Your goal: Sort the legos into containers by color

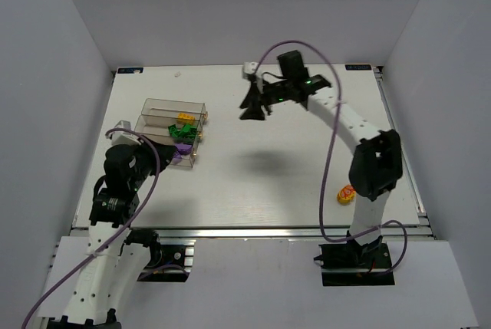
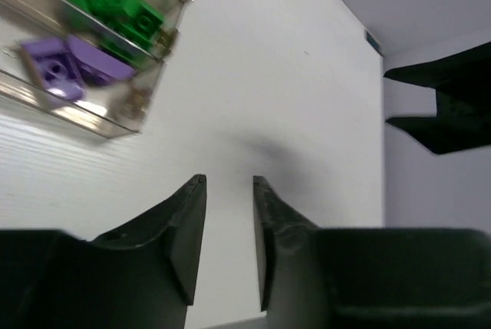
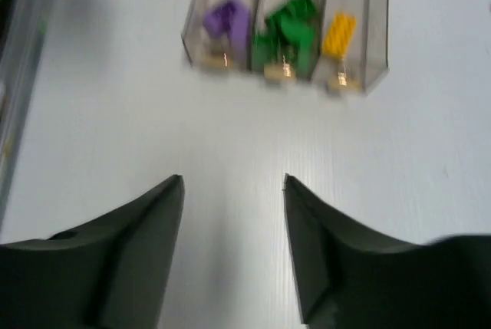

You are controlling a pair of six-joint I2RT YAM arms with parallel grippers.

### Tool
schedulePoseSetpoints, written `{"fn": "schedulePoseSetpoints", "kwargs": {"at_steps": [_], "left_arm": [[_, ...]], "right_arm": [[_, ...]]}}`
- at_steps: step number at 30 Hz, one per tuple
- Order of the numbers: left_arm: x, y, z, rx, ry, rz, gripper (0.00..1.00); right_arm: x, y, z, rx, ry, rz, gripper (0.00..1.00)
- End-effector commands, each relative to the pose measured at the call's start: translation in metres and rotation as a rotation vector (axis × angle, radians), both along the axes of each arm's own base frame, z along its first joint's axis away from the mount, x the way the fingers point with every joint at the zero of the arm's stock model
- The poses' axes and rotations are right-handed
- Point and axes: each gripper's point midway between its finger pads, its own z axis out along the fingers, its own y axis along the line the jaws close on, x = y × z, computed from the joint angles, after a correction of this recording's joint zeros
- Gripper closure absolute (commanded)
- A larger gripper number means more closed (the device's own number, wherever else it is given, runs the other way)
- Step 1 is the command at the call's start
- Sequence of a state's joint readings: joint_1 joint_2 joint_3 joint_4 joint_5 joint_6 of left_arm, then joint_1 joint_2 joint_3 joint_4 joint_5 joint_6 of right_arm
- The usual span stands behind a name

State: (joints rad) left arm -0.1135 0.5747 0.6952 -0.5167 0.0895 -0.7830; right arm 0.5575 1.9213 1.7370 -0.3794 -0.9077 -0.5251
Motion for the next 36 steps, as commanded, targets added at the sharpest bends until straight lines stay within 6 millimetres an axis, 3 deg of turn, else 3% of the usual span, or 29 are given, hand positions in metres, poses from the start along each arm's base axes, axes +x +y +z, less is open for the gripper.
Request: {"fn": "schedulePoseSetpoints", "kwargs": {"at_steps": [1, 2, 3, 4, 6, 7, 8, 10, 13, 16, 17, 22, 28, 33, 36], "left_arm": [[-0.005, -0.037, 0.010, -0.057, -0.094, -0.223, 0.57], [-0.006, -0.038, 0.007, -0.062, -0.088, -0.228, 0.50], [-0.007, -0.040, -0.001, -0.062, -0.071, -0.240, 0.42], [-0.008, -0.040, -0.003, -0.060, -0.072, -0.239, 0.40], [-0.010, -0.040, -0.008, -0.062, -0.068, -0.241, 0.35], [-0.011, -0.040, -0.007, -0.060, -0.079, -0.241, 0.34], [-0.011, -0.040, -0.008, -0.062, -0.079, -0.242, 0.33], [-0.012, -0.041, -0.012, -0.067, -0.073, -0.243, 0.32], [-0.012, -0.043, -0.016, -0.081, -0.066, -0.251, 0.32], [-0.013, -0.044, -0.017, -0.083, -0.067, -0.257, 0.31], [-0.013, -0.044, -0.018, -0.081, -0.066, -0.258, 0.31], [-0.014, -0.044, -0.020, -0.073, -0.063, -0.266, 0.31], [-0.018, -0.042, -0.021, -0.068, -0.063, -0.259, 0.31], [-0.019, -0.038, -0.025, -0.069, -0.059, -0.236, 0.30], [-0.020, -0.038, -0.027, -0.071, -0.052, -0.237, 0.31]], "right_arm": [[-0.077, -0.090, -0.050, -0.195, 0.058, 0.266, 0.36], [-0.089, -0.110, -0.063, -0.264, 0.071, 0.278, 0.22], [-0.089, -0.139, -0.061, -0.303, 0.036, 0.236, 0.11], [-0.106, -0.165, -0.089, -0.388, 0.075, 0.238, 0.11], [-0.112, -0.201, -0.088, -0.445, -0.032, 0.170, 0.11], [-0.096, -0.222, -0.100, -0.529, -0.132, 0.125, 0.11], [-0.107, -0.241, -0.106, -0.561, -0.183, 0.113, 0.11], [-0.105, -0.271, -0.116, -0.638, -0.324, 0.155, 0.11], [-0.120, -0.314, -0.125, -0.706, -0.332, 0.181, 0.11], [-0.123, -0.328, -0.130, -0.745, -0.363, 0.290, 0.11], [-0.121, -0.344, -0.136, -0.768, -0.364, 0.283, 0.11], [-0.122, -0.372, -0.163, -0.847, -0.438, 0.385, 0.11], [-0.135, -0.377, -0.184, -0.855, -0.435, 0.489, 0.11], [-0.133, -0.376, -0.204, -0.874, -0.488, 0.477, 0.11], [-0.146, -0.373, -0.214, -0.855, -0.481, 0.511, 0.11]]}}
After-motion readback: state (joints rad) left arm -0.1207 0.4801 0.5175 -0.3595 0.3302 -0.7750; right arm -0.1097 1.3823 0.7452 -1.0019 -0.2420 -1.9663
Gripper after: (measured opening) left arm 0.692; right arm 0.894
